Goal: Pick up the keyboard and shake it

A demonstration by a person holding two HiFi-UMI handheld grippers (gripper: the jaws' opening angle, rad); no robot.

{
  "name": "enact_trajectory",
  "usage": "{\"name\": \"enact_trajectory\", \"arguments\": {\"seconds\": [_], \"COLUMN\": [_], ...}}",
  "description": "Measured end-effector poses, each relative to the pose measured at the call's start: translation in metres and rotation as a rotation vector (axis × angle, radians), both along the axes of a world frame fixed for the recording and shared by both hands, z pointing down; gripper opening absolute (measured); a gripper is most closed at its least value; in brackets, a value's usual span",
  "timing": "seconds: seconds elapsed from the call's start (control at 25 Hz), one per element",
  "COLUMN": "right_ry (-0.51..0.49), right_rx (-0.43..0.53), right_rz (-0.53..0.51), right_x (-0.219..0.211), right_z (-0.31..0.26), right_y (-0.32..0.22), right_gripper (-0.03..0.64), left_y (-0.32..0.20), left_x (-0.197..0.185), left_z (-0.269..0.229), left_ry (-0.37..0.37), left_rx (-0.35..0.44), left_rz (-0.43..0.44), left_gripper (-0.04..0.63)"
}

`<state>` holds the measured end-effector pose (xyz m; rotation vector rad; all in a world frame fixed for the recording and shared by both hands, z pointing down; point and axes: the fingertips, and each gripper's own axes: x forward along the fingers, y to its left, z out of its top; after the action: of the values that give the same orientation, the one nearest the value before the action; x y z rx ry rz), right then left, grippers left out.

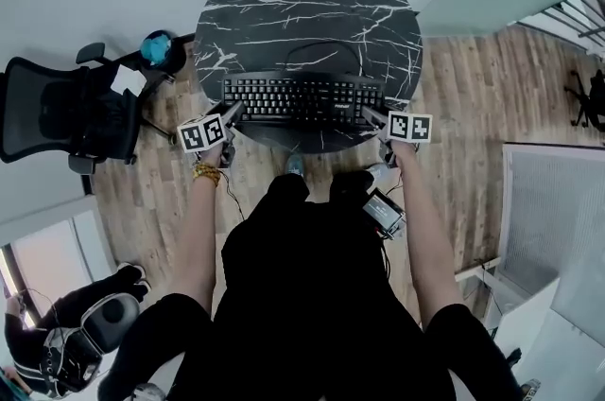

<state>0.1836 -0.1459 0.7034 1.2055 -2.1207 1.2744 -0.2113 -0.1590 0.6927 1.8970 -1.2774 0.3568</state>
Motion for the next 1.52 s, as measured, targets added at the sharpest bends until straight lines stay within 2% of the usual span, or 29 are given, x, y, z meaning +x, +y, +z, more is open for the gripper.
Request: {"name": "enact_trajectory", "arguments": {"seconds": [0.28,0.64,1.0,1.52], "right_ry": [-0.022,-0.027,0.021,0.060], "right_rx": [0.187,0.388,0.489,0.539], "right_rz": [0.001,-0.003,-0.012,-0.046], "right_x": [-0.003,0.002,0.006,0.001], "right_z": [-0.068,-0.156,-0.202,-0.219], "right_y": [-0.042,-0.074,-0.080,-0.082], "right_gripper": [0.259,0.259,0.259,0.259], "left_y": [-0.041,-0.071,-0.074,-0.071], "left_x": [0.000,0.009,0.011,0.007], "left_z": [-0.081,-0.163,-0.198,-0.211], "left_ry": [-0.004,0.008,0.019,-0.021], "left_rx": [0.207,0.376,0.469,0.502], "left_rz": [0.012,0.026,0.028,0.045], "left_gripper": [0.252,0.252,0.252,0.252]}}
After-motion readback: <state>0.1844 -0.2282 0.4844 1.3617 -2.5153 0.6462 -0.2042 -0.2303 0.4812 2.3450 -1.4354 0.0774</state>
